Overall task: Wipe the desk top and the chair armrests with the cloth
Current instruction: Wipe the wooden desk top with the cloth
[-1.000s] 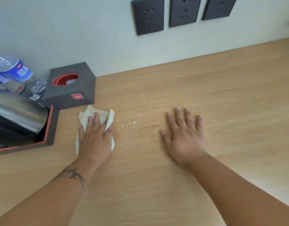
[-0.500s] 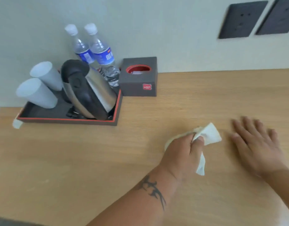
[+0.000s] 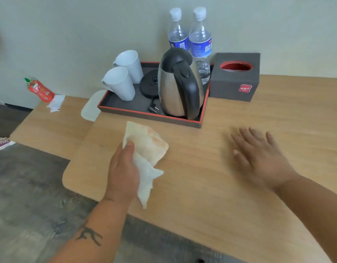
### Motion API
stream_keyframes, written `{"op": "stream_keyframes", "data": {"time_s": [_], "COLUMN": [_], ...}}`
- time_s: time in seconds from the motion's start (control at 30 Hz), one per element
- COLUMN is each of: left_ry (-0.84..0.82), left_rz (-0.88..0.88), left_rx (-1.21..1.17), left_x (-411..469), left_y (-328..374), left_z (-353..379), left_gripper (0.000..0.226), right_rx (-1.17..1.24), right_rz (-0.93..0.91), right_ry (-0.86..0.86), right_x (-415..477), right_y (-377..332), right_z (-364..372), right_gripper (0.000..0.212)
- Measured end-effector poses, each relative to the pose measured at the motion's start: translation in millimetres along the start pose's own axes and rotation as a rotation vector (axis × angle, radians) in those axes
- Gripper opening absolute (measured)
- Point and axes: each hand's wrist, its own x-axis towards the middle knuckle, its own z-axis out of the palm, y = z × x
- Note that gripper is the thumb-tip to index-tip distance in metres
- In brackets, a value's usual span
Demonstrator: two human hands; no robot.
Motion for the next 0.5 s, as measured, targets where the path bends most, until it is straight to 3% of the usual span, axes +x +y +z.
{"op": "stream_keyframes", "data": {"time_s": [0.17, 0.3, 0.37, 0.43, 0.5], "left_ry": [0.099, 0.053, -0.037, -0.142, -0.183], "left_rz": [0.036, -0.027, -0.094, 0.052, 0.232], "left_rx": [0.179, 0.286, 0.354, 0.686, 0.86], "left_x": [64, 114, 134, 141, 143], "left_y": [-17, -48, -72, -100, -114], "left_z": [-84, -112, -110, -101, -93], "left_gripper": [0.03, 0.036, 0.053, 0.063, 0.063], "right_rx": [-0.048, 0.0, 0.0, -0.001, 0.021], "right_rz": [-0.248, -0.315, -0.314, -0.367, -0.424], "right_ry": [-0.014, 0.138, 0.179, 0.179, 0.153], "right_x": [47, 63, 62, 65, 68], "right_y": [-64, -85, -84, -83, -82], "right_z": [20, 27, 30, 35, 38], "right_gripper": [0.062, 0.048, 0.046, 0.046, 0.046]}}
